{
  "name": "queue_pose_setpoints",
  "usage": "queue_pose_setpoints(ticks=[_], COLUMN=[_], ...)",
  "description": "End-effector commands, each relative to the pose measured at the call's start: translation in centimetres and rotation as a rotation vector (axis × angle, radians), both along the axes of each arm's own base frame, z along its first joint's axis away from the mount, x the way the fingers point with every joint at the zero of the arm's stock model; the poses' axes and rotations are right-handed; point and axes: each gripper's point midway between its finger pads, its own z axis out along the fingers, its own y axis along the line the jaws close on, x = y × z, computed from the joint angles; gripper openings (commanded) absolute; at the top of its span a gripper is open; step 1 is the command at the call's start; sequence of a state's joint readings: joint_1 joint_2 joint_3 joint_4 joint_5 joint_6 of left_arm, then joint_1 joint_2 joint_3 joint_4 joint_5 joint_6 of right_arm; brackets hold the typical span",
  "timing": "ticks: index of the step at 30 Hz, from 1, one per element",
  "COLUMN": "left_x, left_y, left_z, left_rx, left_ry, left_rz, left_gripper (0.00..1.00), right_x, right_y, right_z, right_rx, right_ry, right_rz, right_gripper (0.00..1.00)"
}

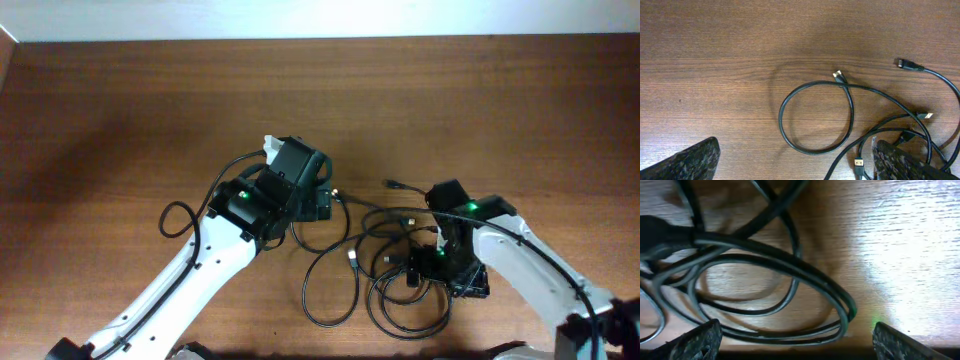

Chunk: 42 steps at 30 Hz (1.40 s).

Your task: Untangle cables

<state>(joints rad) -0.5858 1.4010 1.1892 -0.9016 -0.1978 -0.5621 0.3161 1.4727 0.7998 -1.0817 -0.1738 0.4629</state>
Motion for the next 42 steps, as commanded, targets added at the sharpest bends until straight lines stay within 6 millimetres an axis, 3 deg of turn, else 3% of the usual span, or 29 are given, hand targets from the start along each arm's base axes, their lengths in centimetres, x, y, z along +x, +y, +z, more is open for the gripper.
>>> queue_pose_setpoints(ticks=[1, 7, 9, 11, 12, 14, 15, 20, 24, 25, 29, 31, 35, 37, 39, 42], left_x=[0.1, 0.1, 0.1, 0.1, 0.1, 0.1, 0.1, 0.1, 0.1, 0.1, 0.1, 0.1, 0.1, 0.1, 0.1, 0.1], left_y=[0.1, 0.1, 0.1, 0.1, 0.1, 0.1, 0.1, 0.1, 0.1, 0.1, 0.1, 0.1, 0.1, 0.1, 0.1, 0.1], left_z=[-0.1, -0.1, -0.1, -0.1, -0.1, -0.1, -0.1, -0.1, -0.1, -0.1, -0.1, -0.1, -0.1, -0.1, -0.1, -0.1], left_rx=[-0.004, -0.005, -0.004, -0.004, -0.004, -0.004, -0.004, -0.004, -0.004, -0.004, -0.005, -0.004, -0.004, -0.004, -0.004, -0.005], left_ry=[0.006, 0.005, 0.006, 0.006, 0.006, 0.006, 0.006, 0.006, 0.006, 0.006, 0.005, 0.006, 0.006, 0.006, 0.006, 0.005], left_rz=[0.013, 0.013, 0.013, 0.013, 0.013, 0.013, 0.013, 0.013, 0.013, 0.013, 0.013, 0.013, 0.013, 0.013, 0.013, 0.013], left_gripper=[0.99, 0.99, 0.99, 0.99, 0.99, 0.99, 0.99, 0.99, 0.99, 0.99, 0.99, 0.99, 0.99, 0.99, 0.99, 0.99], right_x=[-0.2, -0.7, -1.4, -0.9, -0.8, -0.7, -0.7, -0.1, 5.6, 7.4, 11.6, 12.6, 14.6, 16.0, 17.7, 18.8], right_y=[-0.4, -0.2, 1.4, 1.5, 1.5, 1.6, 1.6, 2.6, 3.4, 3.3, 1.9, 0.7, -4.1, -7.4, -11.1, -14.7], right_z=[-0.3, -1.6, -2.2, -2.3, -2.3, -2.3, -2.3, -1.4, 7.9, 11.8, 22.8, 26.2, 31.3, 34.8, 39.7, 44.8], right_rx=[-0.026, 0.011, 0.126, 0.13, 0.131, 0.133, 0.134, 0.183, 0.171, 0.144, 0.071, 0.073, 0.044, 0.011, -0.03, -0.094], right_ry=[0.001, -0.012, -0.008, -0.027, -0.032, -0.039, -0.039, -0.049, -0.212, -0.286, -0.562, -0.651, -0.811, -0.945, -1.146, -1.352], right_rz=[0.03, 0.131, 0.163, 0.164, 0.165, 0.164, 0.164, 0.155, 0.228, 0.234, 0.203, 0.153, -0.043, -0.151, -0.275, -0.349], right_gripper=[0.96, 0.96, 0.96, 0.95, 0.8, 0.17, 0.04, 0.04, 0.04, 0.04, 0.04, 0.04, 0.04, 0.04, 0.04, 0.04])
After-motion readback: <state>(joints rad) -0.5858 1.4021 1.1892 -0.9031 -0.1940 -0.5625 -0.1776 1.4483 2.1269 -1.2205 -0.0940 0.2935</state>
